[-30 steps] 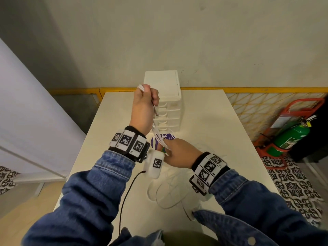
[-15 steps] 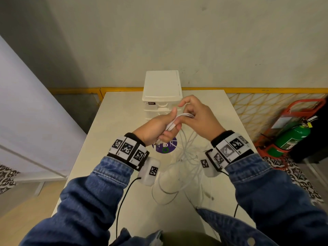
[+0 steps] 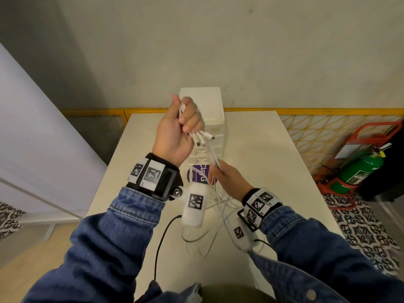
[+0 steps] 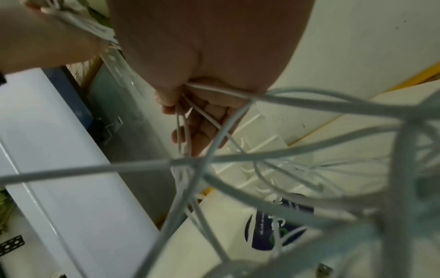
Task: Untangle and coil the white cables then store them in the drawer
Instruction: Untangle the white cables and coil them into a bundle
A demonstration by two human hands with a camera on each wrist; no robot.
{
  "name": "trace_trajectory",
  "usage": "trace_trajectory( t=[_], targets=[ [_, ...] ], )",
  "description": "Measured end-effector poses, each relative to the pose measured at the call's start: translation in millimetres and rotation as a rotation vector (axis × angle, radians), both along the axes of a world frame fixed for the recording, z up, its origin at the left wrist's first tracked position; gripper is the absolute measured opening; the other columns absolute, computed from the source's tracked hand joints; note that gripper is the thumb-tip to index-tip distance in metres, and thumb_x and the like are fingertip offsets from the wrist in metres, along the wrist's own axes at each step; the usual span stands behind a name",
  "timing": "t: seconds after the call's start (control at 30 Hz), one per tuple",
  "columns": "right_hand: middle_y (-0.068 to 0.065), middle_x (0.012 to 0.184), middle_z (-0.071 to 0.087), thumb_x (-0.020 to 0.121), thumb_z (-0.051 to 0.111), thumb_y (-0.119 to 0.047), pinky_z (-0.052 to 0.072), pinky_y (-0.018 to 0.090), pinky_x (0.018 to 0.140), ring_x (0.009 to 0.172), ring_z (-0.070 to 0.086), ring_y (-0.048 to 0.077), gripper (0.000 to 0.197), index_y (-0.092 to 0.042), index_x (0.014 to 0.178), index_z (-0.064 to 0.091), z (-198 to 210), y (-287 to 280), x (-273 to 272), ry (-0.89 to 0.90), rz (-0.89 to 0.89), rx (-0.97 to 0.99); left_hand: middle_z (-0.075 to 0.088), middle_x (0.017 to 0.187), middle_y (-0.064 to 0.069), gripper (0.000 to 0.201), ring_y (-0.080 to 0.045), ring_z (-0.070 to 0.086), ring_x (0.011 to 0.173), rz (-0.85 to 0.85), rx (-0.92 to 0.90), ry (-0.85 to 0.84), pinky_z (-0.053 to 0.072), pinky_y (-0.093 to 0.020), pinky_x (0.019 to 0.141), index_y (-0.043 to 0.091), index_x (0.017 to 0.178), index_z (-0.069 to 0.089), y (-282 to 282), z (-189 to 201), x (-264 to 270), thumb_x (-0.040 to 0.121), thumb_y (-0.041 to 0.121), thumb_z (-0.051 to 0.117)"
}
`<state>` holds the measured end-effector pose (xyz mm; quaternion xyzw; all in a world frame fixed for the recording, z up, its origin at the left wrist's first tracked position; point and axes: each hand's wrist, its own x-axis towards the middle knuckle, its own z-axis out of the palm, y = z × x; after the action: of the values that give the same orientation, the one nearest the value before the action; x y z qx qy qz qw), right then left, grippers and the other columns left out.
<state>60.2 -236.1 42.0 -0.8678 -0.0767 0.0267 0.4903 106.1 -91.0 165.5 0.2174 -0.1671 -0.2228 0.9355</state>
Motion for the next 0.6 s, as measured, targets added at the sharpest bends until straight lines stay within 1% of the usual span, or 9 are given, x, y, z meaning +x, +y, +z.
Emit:
trace_trajectory(
  t=[0.1,0.13,0.23,0.3,0.33,0.4,0.47,0.53,0.6],
  targets=[
    [-0.010,0.065,0.053,0.097,0.040,-0.024,0.038,0.012,0.063,0.060,0.049,0.000,0.026,-0.019,0.073,0.048,0,5,-5,0.027,0.030,-0.021,0.038,0.047,0.005,0.042,-0.007,0.033,0.036,0.124,-0.091,0.016,0.032,-0.019,0.040,0.014,0.076,0.046,1,9,7,0.103,0.036,0.022],
    [-0.010,0.065,0.053,0.097,0.041,-0.025,0.039,0.012,0.063,0.060,0.050,0.001,0.025,-0.017,0.074,0.049,1,6,-5,0.021,0.044,-0.037,0.038,0.047,0.005,0.041,-0.007,0.033,0.037,0.198,-0.063,-0.001,0.032,-0.019,0.041,0.014,0.076,0.045,0,12,9,0.103,0.035,0.021],
    [0.004,0.072,0.059,0.096,0.043,-0.027,0.046,0.034,0.072,0.069,0.056,0.020,0.026,-0.004,0.087,0.052,5,7,-5,-0.011,0.100,-0.113,0.040,0.050,0.005,0.037,-0.008,0.033,0.041,0.421,0.046,-0.035,0.032,-0.021,0.046,0.015,0.077,0.042,1,15,17,0.104,0.032,0.021],
    [0.003,0.075,0.059,0.095,0.046,-0.026,0.044,0.036,0.072,0.074,0.056,0.024,0.019,-0.008,0.091,0.052,7,7,-5,-0.041,0.134,-0.165,0.042,0.053,0.004,0.035,-0.010,0.035,0.043,0.561,0.145,-0.032,0.032,-0.022,0.048,0.015,0.079,0.041,6,9,23,0.104,0.029,0.022],
    [-0.001,0.078,0.060,0.094,0.047,-0.024,0.044,0.033,0.073,0.077,0.057,0.022,0.012,-0.014,0.096,0.054,9,7,-6,-0.059,0.148,-0.172,0.043,0.056,0.003,0.033,-0.010,0.036,0.045,0.642,0.250,-0.061,0.031,-0.023,0.049,0.015,0.080,0.041,8,4,25,0.104,0.028,0.022],
    [-0.002,0.100,0.067,0.094,0.047,-0.022,0.046,0.029,0.080,0.091,0.060,0.017,0.022,-0.023,0.115,0.056,11,6,-7,-0.103,0.175,-0.153,0.041,0.062,0.002,0.029,-0.010,0.036,0.051,0.806,0.570,-0.207,0.030,-0.024,0.051,0.016,0.081,0.039,12,-7,25,0.104,0.023,0.023],
    [-0.004,0.113,0.065,0.095,0.044,-0.024,0.047,0.025,0.085,0.099,0.060,0.012,0.030,-0.024,0.123,0.055,14,3,-7,-0.139,0.189,-0.111,0.039,0.064,0.002,0.027,-0.006,0.036,0.053,0.873,0.894,-0.397,0.032,-0.020,0.052,0.014,0.081,0.039,15,-19,23,0.103,0.019,0.024],
    [-0.009,0.108,0.063,0.093,0.043,-0.024,0.043,0.017,0.084,0.097,0.058,0.007,0.031,-0.021,0.118,0.060,20,0,-5,-0.203,0.187,-0.081,0.042,0.066,0.004,0.026,-0.002,0.040,0.055,0.805,1.197,-0.564,0.035,-0.015,0.056,0.012,0.082,0.041,17,-31,22,0.103,0.020,0.029],
    [-0.006,0.105,0.065,0.093,0.042,-0.024,0.044,0.021,0.084,0.096,0.059,0.010,0.029,-0.018,0.111,0.063,26,-3,-2,-0.279,0.164,-0.070,0.048,0.071,0.002,0.025,-0.006,0.046,0.060,0.642,1.472,-0.693,0.040,-0.020,0.061,0.012,0.084,0.044,19,-41,21,0.102,0.026,0.033]
  ],
)
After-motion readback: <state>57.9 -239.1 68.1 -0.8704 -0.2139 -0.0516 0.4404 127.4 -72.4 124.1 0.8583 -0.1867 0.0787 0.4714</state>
